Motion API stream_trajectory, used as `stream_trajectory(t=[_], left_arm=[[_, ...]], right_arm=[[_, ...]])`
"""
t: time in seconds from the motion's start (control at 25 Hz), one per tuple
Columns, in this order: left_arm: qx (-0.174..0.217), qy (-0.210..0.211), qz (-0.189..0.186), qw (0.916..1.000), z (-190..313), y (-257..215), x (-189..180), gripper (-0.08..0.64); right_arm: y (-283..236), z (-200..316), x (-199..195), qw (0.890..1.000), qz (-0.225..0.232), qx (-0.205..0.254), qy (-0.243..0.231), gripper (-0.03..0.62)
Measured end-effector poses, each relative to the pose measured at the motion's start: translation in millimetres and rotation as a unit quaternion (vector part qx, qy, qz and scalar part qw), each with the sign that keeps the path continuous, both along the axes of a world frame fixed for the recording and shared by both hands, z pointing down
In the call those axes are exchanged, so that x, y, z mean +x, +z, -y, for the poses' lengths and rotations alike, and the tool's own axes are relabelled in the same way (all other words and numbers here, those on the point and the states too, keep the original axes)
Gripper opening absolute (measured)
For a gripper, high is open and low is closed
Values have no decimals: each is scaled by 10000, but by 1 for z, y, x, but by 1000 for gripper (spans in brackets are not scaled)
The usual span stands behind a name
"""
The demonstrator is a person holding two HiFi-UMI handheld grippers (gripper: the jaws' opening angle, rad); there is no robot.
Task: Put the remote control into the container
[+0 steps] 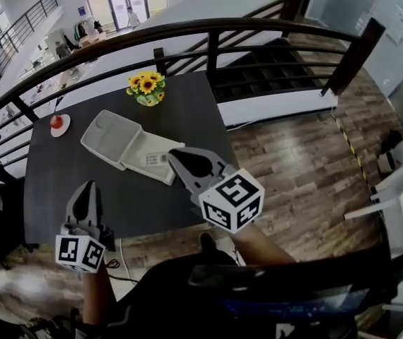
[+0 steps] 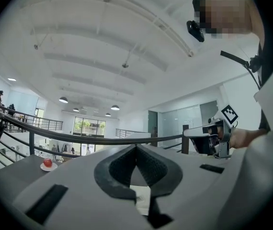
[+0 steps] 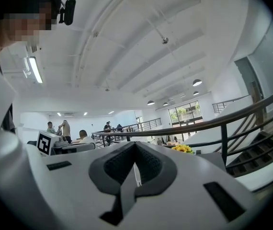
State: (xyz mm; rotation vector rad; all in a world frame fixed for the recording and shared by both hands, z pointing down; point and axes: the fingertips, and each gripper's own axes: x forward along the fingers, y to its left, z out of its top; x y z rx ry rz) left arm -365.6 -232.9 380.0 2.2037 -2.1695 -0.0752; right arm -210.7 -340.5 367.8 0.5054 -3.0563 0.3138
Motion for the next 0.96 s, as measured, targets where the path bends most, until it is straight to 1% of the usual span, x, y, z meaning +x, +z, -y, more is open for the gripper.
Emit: stream_trajectory(t=[0.16,0.36,0.72,0.96], left_arm=[[-64,98,50,9999,-10,-1,-3,8],[122,218,18,9997,-23,-10,-10,8],[209,376,180,9989,-31,-20,-4,8],[195,292,142,9993,-44,-30,-5,8]], right_arm=[[-6,-15,-7,10000,-6,95,29,2],[-8,-27,-16,9998,0,145,125,2],[-12,-36,-16,9996,59,169,224,2],[-14,-43,-21,9998,20,90,203,2]])
